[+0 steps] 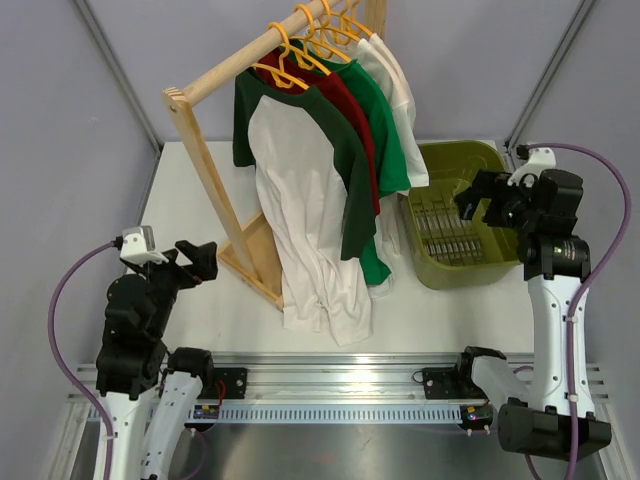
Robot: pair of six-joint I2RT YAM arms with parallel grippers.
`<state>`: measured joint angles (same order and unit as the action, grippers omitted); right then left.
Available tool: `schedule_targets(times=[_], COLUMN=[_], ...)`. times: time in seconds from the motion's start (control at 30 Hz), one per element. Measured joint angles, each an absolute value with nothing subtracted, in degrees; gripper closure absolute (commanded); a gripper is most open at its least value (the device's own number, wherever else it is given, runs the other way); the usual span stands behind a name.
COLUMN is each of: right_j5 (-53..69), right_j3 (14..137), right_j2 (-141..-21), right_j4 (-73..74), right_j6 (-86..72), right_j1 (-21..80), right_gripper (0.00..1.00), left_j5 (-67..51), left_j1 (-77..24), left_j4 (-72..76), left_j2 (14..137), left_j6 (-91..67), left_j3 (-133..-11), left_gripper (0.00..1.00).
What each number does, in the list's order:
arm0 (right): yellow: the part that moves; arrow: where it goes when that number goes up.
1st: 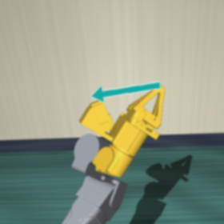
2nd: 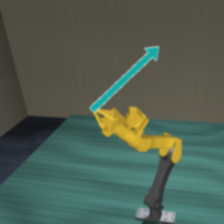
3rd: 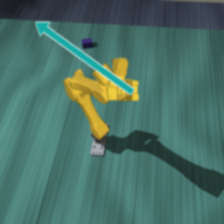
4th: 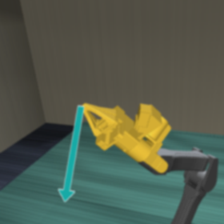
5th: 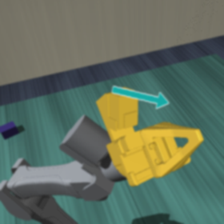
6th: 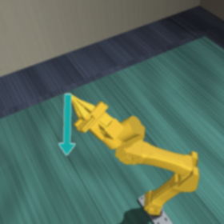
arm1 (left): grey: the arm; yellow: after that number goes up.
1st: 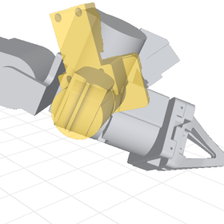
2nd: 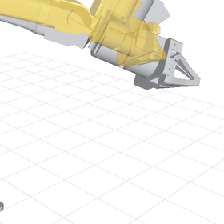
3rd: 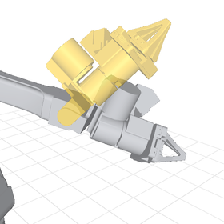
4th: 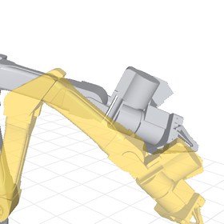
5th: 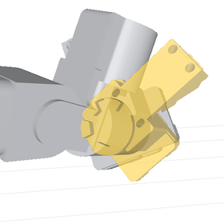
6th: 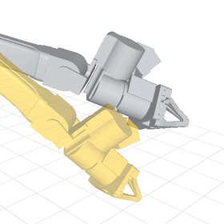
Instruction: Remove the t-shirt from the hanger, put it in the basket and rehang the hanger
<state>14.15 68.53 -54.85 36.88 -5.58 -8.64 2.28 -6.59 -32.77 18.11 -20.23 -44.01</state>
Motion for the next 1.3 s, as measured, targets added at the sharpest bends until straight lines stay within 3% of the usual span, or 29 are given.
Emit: schedule_targets(times=[0.13, 0.23, 0.4, 0.57, 0.77, 0.97, 1.3], right_j5=[32.25, 38.11, 40.29, 41.63, 40.80, 36.25, 29.80], right_j3=[74.67, 80.66, 94.06, 118.74, 139.79, 147.96, 149.88], right_j2=[-57.95, -60.14, -65.78, -80.07, -94.89, -103.46, -109.14], right_j4=[41.89, 45.63, 51.40, 53.45, 52.05, 48.77, 47.35], right_j6=[6.22, 13.39, 17.98, 14.04, 5.63, -1.43, -4.84], right_j1=[-7.99, -4.10, 6.57, 12.82, 21.47, 26.41, 28.88], right_gripper=[0.01, 0.01, 0.01, 0.01, 0.14, 0.22, 0.35], left_j5=[2.11, 2.11, 1.91, 1.87, 1.65, 1.56, 0.54], left_j1=[-6.57, -6.57, -6.57, -6.57, -6.59, -6.59, -6.59], left_j4=[-35.66, -38.09, -40.34, -41.30, -42.44, -43.05, -43.66], left_j2=[18.06, 17.76, 16.93, 17.17, 18.46, 18.46, 19.16], left_j6=[-21.04, -21.41, -22.35, -23.05, -24.58, -26.17, -26.85], left_j3=[-44.05, -44.64, -45.60, -45.78, -47.99, -48.29, -48.29], left_gripper=[0.01, 0.01, 0.01, 0.01, 0.01, 0.01, 0.01])
